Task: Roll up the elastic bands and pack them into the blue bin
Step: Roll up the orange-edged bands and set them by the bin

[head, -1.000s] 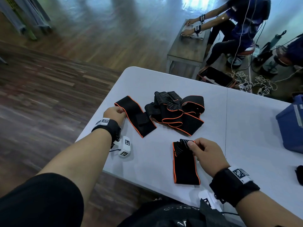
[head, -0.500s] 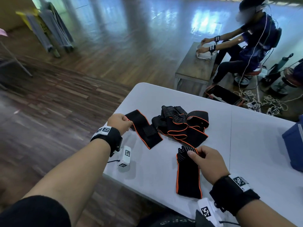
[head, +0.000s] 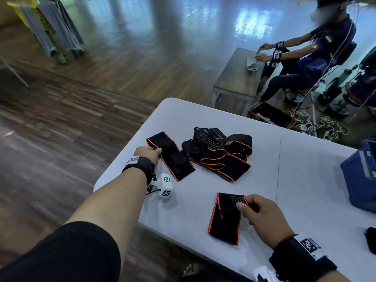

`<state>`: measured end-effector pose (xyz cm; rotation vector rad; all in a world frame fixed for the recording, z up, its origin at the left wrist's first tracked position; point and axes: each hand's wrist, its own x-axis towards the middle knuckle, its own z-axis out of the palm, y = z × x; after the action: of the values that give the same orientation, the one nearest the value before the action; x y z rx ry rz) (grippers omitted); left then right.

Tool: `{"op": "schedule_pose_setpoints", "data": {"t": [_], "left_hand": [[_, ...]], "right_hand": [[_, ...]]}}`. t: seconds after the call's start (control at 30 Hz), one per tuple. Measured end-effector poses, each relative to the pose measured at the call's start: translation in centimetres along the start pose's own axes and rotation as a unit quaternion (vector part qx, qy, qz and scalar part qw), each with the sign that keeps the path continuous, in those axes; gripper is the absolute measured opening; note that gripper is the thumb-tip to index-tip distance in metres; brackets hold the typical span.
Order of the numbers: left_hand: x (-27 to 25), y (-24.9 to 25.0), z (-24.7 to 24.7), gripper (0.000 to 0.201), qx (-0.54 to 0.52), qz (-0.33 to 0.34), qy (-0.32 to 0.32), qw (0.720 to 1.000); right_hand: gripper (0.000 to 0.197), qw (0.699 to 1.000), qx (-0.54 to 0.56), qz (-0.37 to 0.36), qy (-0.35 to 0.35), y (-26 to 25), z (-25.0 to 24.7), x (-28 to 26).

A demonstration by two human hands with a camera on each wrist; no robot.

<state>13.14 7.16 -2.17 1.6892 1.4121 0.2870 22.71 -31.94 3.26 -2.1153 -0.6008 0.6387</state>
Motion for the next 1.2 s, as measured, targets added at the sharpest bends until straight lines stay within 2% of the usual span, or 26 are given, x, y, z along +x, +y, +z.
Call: {"op": "schedule_pose_setpoints", "data": {"t": [0.17,0.23,0.37,0.43,0.6,0.73,0.83,1.0,1.2], "left_hand": [[-0.3,0.8,0.1,0.042,-0.001,0.019,0.030,0.999],[-1.3,1.9,-0.4,0.038,0.020,0.062,0.060,0.996],[-3.1,4.5,-2.6,0.014,0.026,0.148,0.089,0.985],[-4.0,6.1,-4.0,0.016,0.023,0.190,0.098,0.977],[-7.7,11.2,-7.1,0.024,-0.038,0.254,0.076,0.964],[-11.3,15.3,-8.2,0.020,-0.072,0.294,0.066,0.951],[-14.3,18.4,-8.6,0.017,-0.102,0.334,0.063,0.935],[-19.9,24.1,-8.4,0.008,-0.140,0.385,0.038,0.911],[-24.9,29.4,-5.8,0.020,-0.131,0.432,-0.003,0.892]], "right_hand": [[0.022,1.000,0.013,-0.002,0.011,0.6,-0.9,-0.1],[0.020,1.000,0.016,-0.005,0.016,0.6,-1.3,0.1],[0.012,0.999,-0.001,-0.035,0.026,0.4,-2.0,0.7],[0.006,0.998,-0.012,-0.053,0.030,0.0,-2.7,1.1],[0.006,0.993,-0.001,-0.102,0.056,-2.8,-5.2,2.2],[0.016,0.988,0.057,-0.134,0.054,-5.9,-7.8,2.4],[0.014,0.977,0.131,-0.160,0.061,-8.2,-9.6,2.1],[0.013,0.951,0.235,-0.193,0.063,-11.4,-12.5,2.1],[0.021,0.926,0.258,-0.256,0.103,-14.1,-16.4,1.3]]}}
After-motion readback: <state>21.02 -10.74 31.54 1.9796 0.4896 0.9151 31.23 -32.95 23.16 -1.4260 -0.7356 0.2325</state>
